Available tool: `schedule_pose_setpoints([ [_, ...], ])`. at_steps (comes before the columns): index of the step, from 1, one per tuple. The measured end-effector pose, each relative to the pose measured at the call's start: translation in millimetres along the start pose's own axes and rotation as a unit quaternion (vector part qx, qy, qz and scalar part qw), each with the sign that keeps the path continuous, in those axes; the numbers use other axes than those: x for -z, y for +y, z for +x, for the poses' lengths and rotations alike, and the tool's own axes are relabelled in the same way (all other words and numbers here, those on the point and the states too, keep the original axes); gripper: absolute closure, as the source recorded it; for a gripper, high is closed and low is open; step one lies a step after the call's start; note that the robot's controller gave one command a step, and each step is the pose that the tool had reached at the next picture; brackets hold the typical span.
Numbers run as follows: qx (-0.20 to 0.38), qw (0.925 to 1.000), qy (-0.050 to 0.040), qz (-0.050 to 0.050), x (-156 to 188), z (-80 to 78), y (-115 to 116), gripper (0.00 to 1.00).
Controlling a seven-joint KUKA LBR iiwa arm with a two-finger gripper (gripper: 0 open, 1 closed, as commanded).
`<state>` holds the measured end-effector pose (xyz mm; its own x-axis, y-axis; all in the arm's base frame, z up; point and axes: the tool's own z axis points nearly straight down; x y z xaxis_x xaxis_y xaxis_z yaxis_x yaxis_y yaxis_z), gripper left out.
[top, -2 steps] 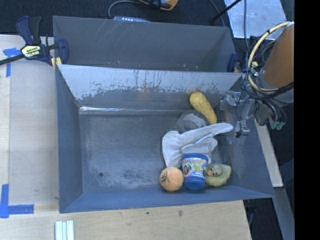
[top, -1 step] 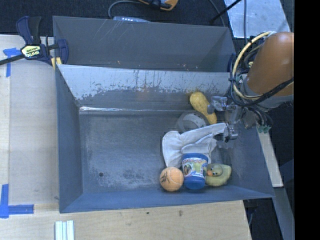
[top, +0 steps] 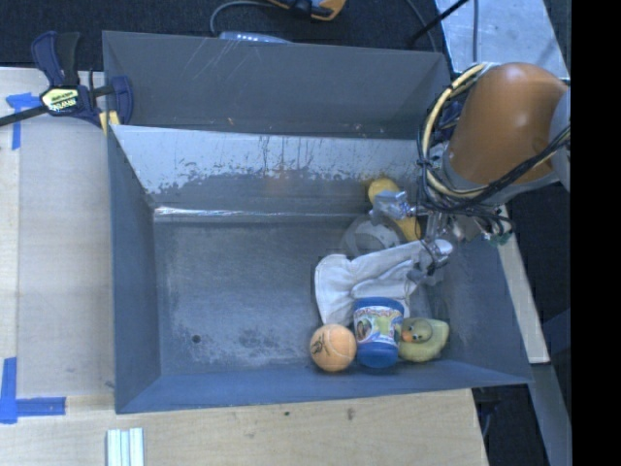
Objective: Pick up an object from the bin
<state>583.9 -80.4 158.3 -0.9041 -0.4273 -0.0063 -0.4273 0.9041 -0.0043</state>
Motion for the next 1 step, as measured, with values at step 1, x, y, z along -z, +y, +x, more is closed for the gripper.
schedule_pose_setpoints([
  [1,-0.028,0.9996,-0.0003,0.000,-5.5,-4.5,2.3,0.00],
])
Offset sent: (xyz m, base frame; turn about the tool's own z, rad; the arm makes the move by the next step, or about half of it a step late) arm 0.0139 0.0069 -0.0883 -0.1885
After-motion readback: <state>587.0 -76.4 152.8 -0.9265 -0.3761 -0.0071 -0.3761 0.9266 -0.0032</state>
